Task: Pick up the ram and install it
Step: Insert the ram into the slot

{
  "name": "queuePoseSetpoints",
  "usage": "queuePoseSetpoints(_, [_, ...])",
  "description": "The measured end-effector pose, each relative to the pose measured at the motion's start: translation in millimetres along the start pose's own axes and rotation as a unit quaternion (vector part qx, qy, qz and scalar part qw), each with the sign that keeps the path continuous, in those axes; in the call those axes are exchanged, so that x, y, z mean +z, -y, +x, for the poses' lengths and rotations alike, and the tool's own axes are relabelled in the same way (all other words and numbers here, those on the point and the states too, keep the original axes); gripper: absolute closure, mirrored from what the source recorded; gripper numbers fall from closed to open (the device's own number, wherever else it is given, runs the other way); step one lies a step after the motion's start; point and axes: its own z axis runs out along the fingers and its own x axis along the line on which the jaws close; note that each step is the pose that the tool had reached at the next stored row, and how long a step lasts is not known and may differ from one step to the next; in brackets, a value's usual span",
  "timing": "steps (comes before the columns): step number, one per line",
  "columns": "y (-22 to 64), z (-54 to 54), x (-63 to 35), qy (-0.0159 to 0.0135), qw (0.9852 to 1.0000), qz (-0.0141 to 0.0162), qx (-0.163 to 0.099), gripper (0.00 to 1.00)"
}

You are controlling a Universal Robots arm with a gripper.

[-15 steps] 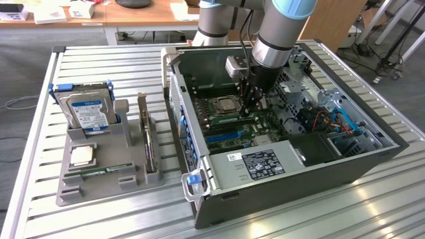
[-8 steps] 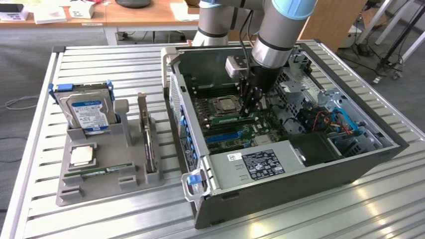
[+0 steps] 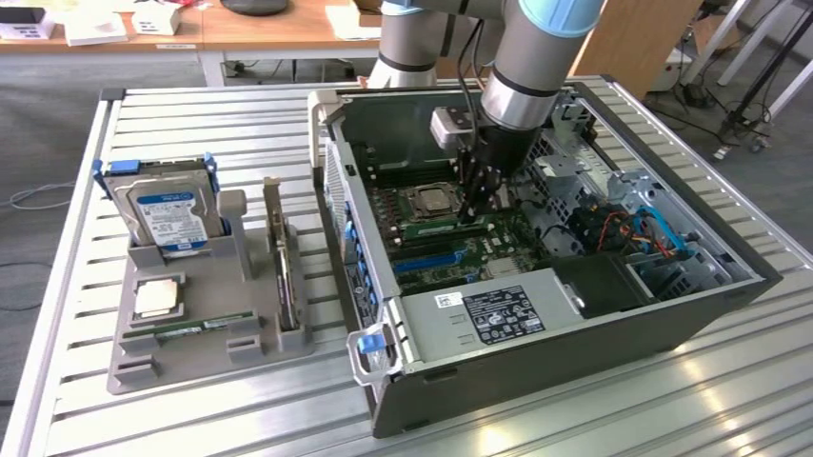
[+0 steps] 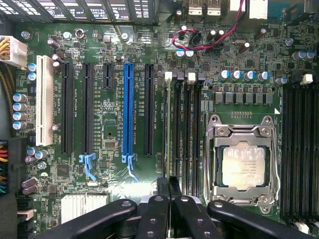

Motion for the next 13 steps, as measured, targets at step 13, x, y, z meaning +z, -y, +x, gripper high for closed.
queuePoseSetpoints(13, [-0.2,-0.4,1.2,0.0000,1.0000,0.0000,0.000,0.88])
